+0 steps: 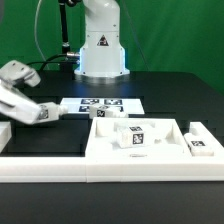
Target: Assemble one leg
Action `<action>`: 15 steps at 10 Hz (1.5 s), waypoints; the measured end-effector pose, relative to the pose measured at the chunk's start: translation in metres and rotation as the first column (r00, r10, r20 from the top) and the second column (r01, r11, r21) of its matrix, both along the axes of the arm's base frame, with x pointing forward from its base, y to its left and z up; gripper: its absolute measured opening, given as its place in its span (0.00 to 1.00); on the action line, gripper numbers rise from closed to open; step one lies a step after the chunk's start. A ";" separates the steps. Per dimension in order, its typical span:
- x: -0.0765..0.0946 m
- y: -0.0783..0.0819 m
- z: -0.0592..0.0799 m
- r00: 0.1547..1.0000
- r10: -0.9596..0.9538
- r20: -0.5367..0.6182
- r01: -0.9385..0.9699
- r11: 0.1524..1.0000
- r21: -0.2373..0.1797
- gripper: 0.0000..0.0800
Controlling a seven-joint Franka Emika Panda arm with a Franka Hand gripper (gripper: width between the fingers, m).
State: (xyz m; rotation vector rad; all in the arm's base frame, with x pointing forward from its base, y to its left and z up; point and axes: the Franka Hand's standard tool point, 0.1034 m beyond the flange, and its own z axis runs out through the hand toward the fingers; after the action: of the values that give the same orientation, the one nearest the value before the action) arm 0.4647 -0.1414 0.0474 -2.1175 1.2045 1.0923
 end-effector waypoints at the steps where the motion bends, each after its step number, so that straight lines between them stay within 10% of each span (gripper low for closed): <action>1: 0.002 0.022 0.022 1.000 0.015 0.002 -0.015 1.000 0.000 0.36; 3: 0.016 0.060 0.046 0.999 0.012 -0.039 -0.012 1.000 -0.008 0.36; 8: 0.043 0.067 0.047 0.971 0.070 0.230 -0.007 0.965 -0.261 0.36; 11: 0.074 0.101 0.083 0.921 0.146 0.362 -0.001 0.929 -0.371 0.36; 15: 0.093 0.112 0.084 0.830 0.221 0.513 0.101 0.844 -0.527 0.36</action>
Offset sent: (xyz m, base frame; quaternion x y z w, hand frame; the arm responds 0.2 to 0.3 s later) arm 0.0000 0.0000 0.0000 0.0000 0.1296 0.0000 0.9916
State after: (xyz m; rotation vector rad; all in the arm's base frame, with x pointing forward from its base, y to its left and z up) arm 0.5575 -0.0298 0.1310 -2.6406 1.2275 0.0776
